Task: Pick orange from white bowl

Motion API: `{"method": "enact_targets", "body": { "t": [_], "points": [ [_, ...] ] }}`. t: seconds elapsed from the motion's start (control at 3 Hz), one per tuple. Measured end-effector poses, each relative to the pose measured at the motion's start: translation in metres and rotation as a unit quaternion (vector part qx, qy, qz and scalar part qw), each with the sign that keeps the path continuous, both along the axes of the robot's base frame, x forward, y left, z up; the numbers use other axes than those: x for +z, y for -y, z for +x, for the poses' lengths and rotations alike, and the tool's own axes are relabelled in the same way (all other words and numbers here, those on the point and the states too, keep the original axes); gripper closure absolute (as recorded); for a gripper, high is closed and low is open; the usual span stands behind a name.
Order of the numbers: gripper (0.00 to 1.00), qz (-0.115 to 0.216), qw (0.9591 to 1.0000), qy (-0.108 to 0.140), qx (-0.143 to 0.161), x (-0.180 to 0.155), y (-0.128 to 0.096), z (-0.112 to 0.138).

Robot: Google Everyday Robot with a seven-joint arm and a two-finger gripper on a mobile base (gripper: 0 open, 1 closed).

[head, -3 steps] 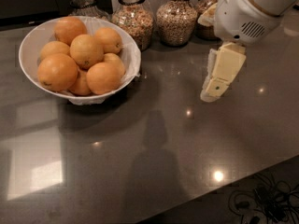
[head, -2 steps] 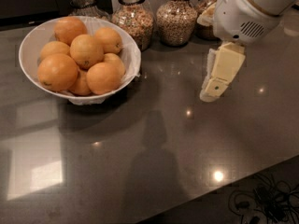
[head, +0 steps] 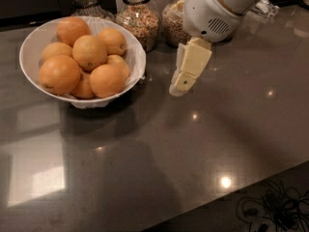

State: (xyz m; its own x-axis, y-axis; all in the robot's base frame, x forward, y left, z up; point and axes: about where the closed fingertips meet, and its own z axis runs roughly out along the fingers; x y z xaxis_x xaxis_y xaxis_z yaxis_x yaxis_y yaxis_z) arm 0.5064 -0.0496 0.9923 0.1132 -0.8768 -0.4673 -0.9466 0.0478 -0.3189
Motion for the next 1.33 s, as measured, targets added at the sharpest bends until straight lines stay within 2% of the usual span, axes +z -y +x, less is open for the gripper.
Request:
{"method": "enact_targets", "body": {
  "t": [0.33,1.0,1.33],
  "points": [
    [0.0,0.032,0.9983,0.02,0.045,0.015,-0.048,0.014],
    [0.0,0.041,0.9976,0.023,0.051,0.015,-0.056,0.013],
    [0.0,0.043,0.9962,0.023,0.073,0.008,-0.087,0.028]
  ]
}}
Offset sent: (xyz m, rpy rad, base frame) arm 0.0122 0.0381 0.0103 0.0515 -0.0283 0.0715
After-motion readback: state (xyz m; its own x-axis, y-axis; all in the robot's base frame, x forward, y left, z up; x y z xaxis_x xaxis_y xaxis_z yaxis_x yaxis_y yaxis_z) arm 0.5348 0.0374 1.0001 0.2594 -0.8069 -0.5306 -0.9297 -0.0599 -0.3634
